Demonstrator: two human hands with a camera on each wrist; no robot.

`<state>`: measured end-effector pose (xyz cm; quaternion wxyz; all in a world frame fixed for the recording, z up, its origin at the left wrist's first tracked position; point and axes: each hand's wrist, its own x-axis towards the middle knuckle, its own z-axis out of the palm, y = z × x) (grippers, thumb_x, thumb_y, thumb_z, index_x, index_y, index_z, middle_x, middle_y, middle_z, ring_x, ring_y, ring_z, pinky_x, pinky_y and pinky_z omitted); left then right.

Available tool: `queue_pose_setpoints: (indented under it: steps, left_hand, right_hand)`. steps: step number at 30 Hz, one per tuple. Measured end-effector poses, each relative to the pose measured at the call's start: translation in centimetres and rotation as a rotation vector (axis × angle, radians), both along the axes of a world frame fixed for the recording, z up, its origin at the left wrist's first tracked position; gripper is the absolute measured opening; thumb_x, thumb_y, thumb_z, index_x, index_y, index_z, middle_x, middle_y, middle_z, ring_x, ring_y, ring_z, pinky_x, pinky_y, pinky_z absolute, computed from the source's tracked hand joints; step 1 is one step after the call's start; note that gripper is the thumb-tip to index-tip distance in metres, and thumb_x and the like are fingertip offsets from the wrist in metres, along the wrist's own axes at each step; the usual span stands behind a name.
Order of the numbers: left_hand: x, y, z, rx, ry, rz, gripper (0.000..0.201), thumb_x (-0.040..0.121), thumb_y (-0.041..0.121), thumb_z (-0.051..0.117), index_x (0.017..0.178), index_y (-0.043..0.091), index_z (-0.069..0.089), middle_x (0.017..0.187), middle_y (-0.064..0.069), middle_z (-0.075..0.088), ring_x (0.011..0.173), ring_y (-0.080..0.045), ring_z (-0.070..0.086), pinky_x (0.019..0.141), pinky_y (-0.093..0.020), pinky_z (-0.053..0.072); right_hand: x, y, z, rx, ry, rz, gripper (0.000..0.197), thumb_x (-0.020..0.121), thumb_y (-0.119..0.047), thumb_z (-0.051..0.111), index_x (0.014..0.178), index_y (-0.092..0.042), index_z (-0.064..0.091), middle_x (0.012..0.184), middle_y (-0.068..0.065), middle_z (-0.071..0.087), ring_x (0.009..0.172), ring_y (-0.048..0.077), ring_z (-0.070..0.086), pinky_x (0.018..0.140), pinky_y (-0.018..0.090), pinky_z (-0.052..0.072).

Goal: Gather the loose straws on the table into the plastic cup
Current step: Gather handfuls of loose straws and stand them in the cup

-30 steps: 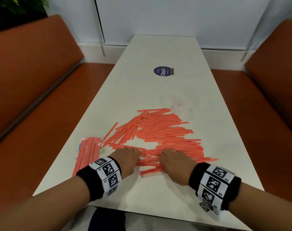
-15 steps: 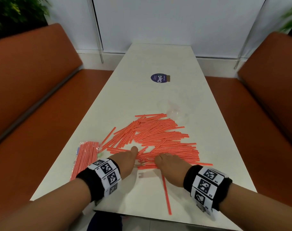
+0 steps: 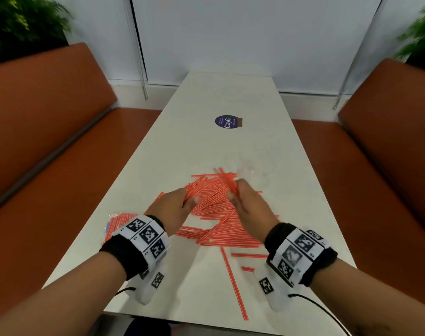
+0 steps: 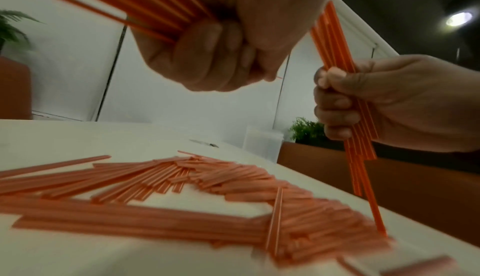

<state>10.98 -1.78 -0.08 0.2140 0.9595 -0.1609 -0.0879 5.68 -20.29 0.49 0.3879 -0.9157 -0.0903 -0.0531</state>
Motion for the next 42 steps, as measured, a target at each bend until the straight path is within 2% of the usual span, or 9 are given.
queue_pose_setpoints:
  steps: [4,8,14,23,30,33,37,39,42]
  left_hand:
    - [0.4,-0.8,1.5,-0.184,0.035,0.078,0.041,0.094,0.043,0.041,0.064,0.015,0.035,0.059,0.003,0.037,0.054,-0.013,0.035,0.052,-0.026,0.030]
    - [0.3,-2.3,3.1,-0.339,0.054,0.044,0.034,0.093,0.035,0.048,0.071,0.010,0.042,0.060,0.000,0.038,0.053,-0.014,0.035,0.053,-0.025,0.029]
    - [1.0,-5.1,4.1,-0.410,0.098,-0.021,0.027,0.094,0.030,0.046,0.079,0.008,0.051,0.065,-0.002,0.045,0.061,-0.018,0.042,0.062,-0.028,0.035]
    - [5.1,-7.1,4.5,-0.626,0.084,0.068,0.037,0.096,0.029,0.043,0.061,0.017,0.042,0.057,0.002,0.039,0.052,-0.013,0.036,0.052,-0.027,0.029]
    - [5.6,-7.1,2.5,-0.696,0.168,0.063,0.037,0.095,0.029,0.044,0.061,0.017,0.040,0.053,0.005,0.034,0.047,-0.010,0.031,0.049,-0.023,0.026]
    - [5.9,-6.9,2.0,-0.693,0.175,0.076,0.036,0.095,0.030,0.044,0.062,0.017,0.041,0.053,0.005,0.034,0.046,-0.009,0.031,0.049,-0.022,0.027]
    - [6.3,-7.1,1.9,-0.695,0.197,0.085,0.035,0.095,0.030,0.043,0.064,0.015,0.039,0.054,0.004,0.032,0.047,-0.010,0.029,0.049,-0.023,0.026]
    - [6.4,-7.4,2.1,-0.704,0.203,0.089,0.036,0.095,0.030,0.043,0.063,0.015,0.038,0.054,0.004,0.032,0.046,-0.011,0.028,0.048,-0.024,0.025]
    - [6.4,-7.9,2.6,-0.725,0.225,0.086,0.039,0.095,0.030,0.043,0.060,0.017,0.035,0.053,0.003,0.030,0.045,-0.011,0.026,0.047,-0.024,0.023]
  right_hand:
    - [1.0,-1.5,3.0,0.478,-0.125,-0.265,0.027,0.094,-0.040,0.039,0.072,-0.024,0.038,0.057,-0.007,0.034,0.049,0.010,0.032,0.048,0.028,0.032]
    - [1.8,-3.2,5.8,1.007,-0.169,-0.403,0.038,0.096,-0.039,0.040,0.064,-0.021,0.033,0.046,-0.008,0.026,0.040,0.009,0.021,0.040,0.022,0.021]
    - [3.1,-5.2,8.6,1.163,-0.347,-0.453,0.041,0.095,-0.041,0.044,0.062,-0.019,0.032,0.045,-0.007,0.025,0.040,0.011,0.019,0.042,0.024,0.015]
    - [12.1,-6.8,11.8,1.126,-0.499,-0.477,0.037,0.097,-0.035,0.041,0.064,-0.021,0.033,0.037,-0.010,0.028,0.033,0.006,0.022,0.036,0.017,0.020]
    - [17.7,-6.6,6.1,0.857,-0.348,-0.604,0.032,0.096,-0.037,0.042,0.068,-0.021,0.040,0.054,0.000,0.034,0.046,0.013,0.031,0.045,0.025,0.032]
    - [17.9,-6.6,3.7,0.758,-0.249,-0.618,0.031,0.097,-0.037,0.040,0.074,-0.016,0.042,0.057,0.003,0.040,0.049,0.015,0.039,0.044,0.019,0.039]
    - [18.1,-7.2,1.5,0.618,-0.130,-0.589,0.026,0.095,-0.033,0.046,0.077,-0.014,0.046,0.062,0.005,0.057,0.061,0.019,0.056,0.067,0.033,0.050]
    - [18.0,-7.6,1.2,0.576,-0.101,-0.581,0.017,0.091,-0.028,0.054,0.083,-0.014,0.052,0.077,0.008,0.065,0.078,0.024,0.063,0.083,0.040,0.051]
    - [17.4,-8.3,1.8,0.532,-0.030,-0.569,0.031,0.089,-0.026,0.059,0.115,-0.009,0.055,0.110,0.009,0.062,0.109,0.023,0.058,0.095,0.033,0.045]
